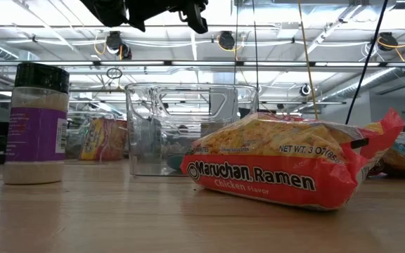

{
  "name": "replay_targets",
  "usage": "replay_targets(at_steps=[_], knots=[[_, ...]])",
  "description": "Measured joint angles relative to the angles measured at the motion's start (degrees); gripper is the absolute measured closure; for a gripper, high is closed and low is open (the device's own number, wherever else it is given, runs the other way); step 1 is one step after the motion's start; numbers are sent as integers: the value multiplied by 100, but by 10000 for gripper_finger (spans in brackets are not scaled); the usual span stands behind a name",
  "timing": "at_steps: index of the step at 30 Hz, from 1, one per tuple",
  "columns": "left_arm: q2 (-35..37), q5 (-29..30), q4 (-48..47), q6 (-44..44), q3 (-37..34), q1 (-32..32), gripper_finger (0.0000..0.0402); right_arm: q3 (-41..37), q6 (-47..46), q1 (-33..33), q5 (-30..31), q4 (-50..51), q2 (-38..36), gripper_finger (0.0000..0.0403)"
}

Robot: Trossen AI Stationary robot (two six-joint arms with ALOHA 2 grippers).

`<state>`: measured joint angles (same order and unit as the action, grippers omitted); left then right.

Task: Pick & Place Food Item
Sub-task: Put the black spoon into the bottom right transparent bin

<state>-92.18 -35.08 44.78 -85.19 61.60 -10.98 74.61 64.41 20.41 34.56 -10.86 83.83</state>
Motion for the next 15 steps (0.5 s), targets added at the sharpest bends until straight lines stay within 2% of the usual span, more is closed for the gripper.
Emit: replay_targets(at_steps=[3,8,15], knots=[[-8,52,-37,63,-4,-14,356,3,-196,9,2,-176,-16,299],[-8,94,-7,87,-13,-118,356,13,-370,17,462,-398,-33,262],[134,124,-76,130,-13,-407,357,13,-430,160,1009,-328,-338,233]])
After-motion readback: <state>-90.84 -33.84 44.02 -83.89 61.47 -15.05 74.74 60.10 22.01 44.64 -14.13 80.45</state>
